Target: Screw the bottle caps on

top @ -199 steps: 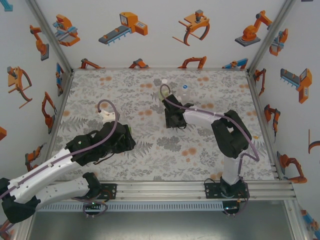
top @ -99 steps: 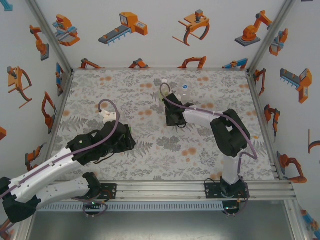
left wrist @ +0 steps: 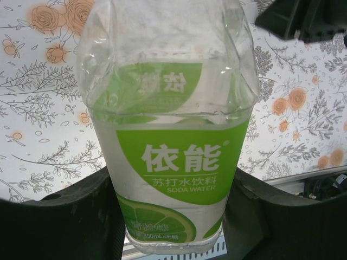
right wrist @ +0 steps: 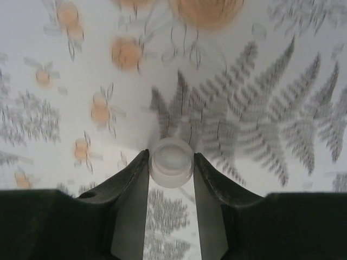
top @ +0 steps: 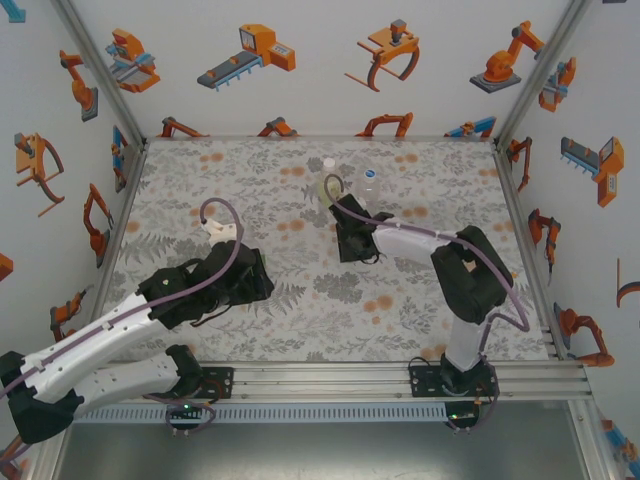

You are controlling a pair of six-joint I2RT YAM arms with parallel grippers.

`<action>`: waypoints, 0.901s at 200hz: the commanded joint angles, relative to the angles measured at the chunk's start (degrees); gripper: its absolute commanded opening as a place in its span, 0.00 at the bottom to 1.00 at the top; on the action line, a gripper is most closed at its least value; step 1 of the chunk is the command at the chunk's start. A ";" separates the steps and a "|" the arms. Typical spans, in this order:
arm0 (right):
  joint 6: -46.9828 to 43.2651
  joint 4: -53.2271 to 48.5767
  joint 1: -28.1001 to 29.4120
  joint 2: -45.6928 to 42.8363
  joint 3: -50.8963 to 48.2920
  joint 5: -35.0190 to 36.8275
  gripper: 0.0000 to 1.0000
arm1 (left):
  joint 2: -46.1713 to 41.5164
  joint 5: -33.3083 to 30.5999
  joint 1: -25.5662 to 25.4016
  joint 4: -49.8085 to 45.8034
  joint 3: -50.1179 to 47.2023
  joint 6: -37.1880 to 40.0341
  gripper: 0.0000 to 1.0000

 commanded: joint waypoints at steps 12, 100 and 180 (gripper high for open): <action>4.55 -6.73 4.09 -7.71 -4.78 -0.92 0.33 | 1.31 0.73 0.47 2.26 0.17 0.56 0.13; 10.60 -8.39 9.18 -12.72 -12.17 -0.97 0.37 | 5.27 3.08 0.63 5.37 0.61 0.53 0.13; 9.83 -11.86 9.26 -14.53 -8.62 -0.53 0.46 | 2.32 1.18 0.63 3.76 -0.32 0.31 0.14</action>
